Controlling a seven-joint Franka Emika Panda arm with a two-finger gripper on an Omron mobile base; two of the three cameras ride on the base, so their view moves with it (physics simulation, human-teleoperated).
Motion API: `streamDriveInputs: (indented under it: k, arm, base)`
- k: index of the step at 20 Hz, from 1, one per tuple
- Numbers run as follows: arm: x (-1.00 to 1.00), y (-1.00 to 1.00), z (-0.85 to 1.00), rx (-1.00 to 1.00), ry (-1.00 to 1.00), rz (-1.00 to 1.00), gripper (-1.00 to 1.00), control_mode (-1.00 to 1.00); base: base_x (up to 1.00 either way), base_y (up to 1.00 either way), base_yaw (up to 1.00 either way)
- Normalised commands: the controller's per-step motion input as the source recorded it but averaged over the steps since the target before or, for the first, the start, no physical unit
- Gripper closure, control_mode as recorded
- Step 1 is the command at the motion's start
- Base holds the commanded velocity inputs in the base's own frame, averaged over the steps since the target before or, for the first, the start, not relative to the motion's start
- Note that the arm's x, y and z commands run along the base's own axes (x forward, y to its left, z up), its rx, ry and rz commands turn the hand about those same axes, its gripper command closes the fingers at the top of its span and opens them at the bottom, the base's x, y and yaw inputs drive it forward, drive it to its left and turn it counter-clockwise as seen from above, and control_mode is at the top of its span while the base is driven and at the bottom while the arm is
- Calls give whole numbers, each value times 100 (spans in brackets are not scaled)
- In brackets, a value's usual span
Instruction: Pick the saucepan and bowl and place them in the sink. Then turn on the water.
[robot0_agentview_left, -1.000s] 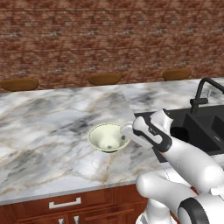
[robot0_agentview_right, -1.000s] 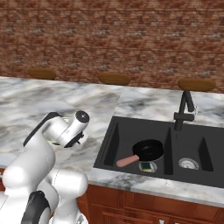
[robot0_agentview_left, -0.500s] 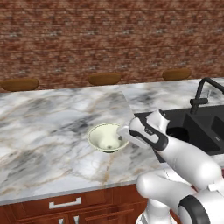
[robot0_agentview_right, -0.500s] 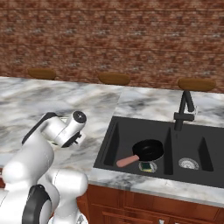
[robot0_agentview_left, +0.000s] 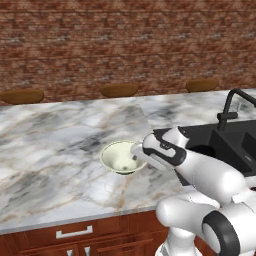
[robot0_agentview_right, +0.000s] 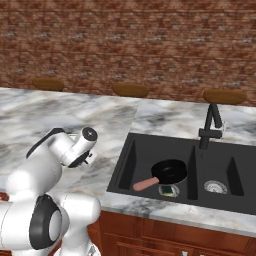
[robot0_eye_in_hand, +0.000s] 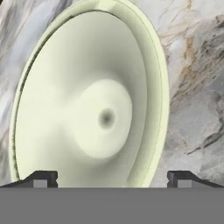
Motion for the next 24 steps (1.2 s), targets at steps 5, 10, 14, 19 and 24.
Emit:
streamDriveInputs:
  k: [5, 10, 14, 19, 24]
  arm:
    - [11, 0, -15, 0, 0, 0, -100, -100]
    - [6, 0, -17, 0, 0, 0, -100, -100]
    - [3, 0, -17, 0, 0, 0, -100, -100]
    - [2, 0, -11, 0, 0, 0, 100, -100]
    - [0, 0, 0, 1, 0, 0, 100, -100]
  base:
    - [0, 0, 0]
    - [0, 0, 0]
    - [0, 0, 0]
    - [0, 0, 0]
    - [0, 0, 0]
